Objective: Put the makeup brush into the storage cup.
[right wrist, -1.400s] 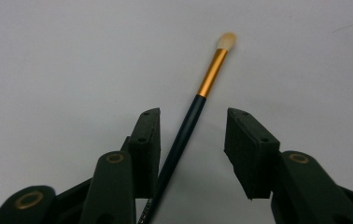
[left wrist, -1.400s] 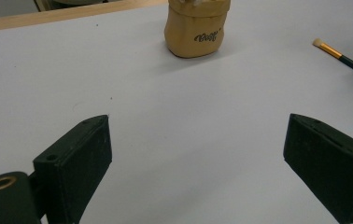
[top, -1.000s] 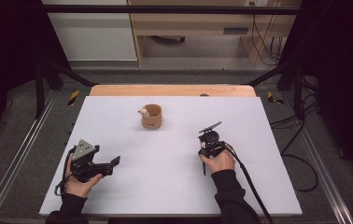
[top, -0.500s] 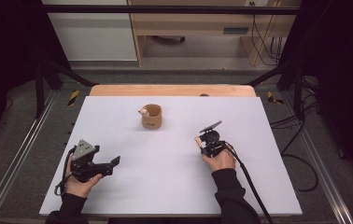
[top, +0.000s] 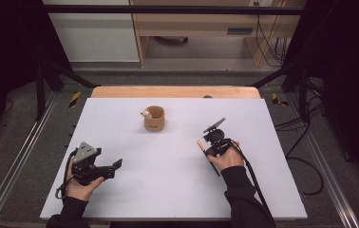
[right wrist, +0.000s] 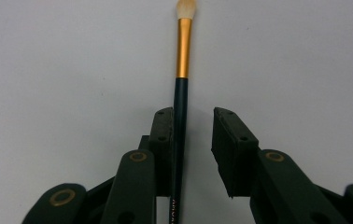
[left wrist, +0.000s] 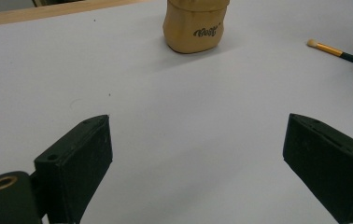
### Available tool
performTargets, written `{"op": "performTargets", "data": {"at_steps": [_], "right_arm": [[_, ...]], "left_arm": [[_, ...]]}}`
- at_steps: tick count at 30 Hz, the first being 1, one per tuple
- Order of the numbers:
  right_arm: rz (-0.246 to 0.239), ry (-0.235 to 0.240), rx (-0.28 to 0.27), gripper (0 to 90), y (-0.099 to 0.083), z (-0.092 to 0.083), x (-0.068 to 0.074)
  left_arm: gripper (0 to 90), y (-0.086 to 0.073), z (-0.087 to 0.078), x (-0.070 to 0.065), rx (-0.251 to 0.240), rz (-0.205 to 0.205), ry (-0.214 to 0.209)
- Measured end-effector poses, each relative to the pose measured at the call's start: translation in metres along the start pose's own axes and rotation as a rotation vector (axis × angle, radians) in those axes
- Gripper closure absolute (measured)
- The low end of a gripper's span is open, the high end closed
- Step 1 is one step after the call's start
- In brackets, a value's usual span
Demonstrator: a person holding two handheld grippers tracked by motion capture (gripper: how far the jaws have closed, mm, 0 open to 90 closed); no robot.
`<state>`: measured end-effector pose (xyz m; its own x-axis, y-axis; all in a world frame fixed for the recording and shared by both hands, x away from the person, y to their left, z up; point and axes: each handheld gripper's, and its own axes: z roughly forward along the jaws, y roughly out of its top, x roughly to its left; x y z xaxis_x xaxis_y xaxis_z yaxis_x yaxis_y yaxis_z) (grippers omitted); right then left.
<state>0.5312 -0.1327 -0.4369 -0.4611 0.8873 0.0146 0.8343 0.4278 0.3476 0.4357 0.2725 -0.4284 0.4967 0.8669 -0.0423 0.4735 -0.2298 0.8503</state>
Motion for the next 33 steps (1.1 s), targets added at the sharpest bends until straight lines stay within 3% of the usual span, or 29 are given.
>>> {"op": "performTargets", "data": {"at_steps": [11,18,33], "right_arm": [[-0.040,0.025,0.067,73.5,0.009,0.012,0.005],[-0.040,0.030,0.086,76.8,0.010,0.015,0.006],[-0.034,0.000,0.165,82.8,0.019,0.017,0.011]], "left_arm": [[7.5,0.000,0.000,0.001,0.001,-0.002,0.001],[7.6,0.000,0.001,0.001,0.005,0.001,0.000],[7.5,-0.001,0.003,0.000,0.016,0.007,-0.001]]}}
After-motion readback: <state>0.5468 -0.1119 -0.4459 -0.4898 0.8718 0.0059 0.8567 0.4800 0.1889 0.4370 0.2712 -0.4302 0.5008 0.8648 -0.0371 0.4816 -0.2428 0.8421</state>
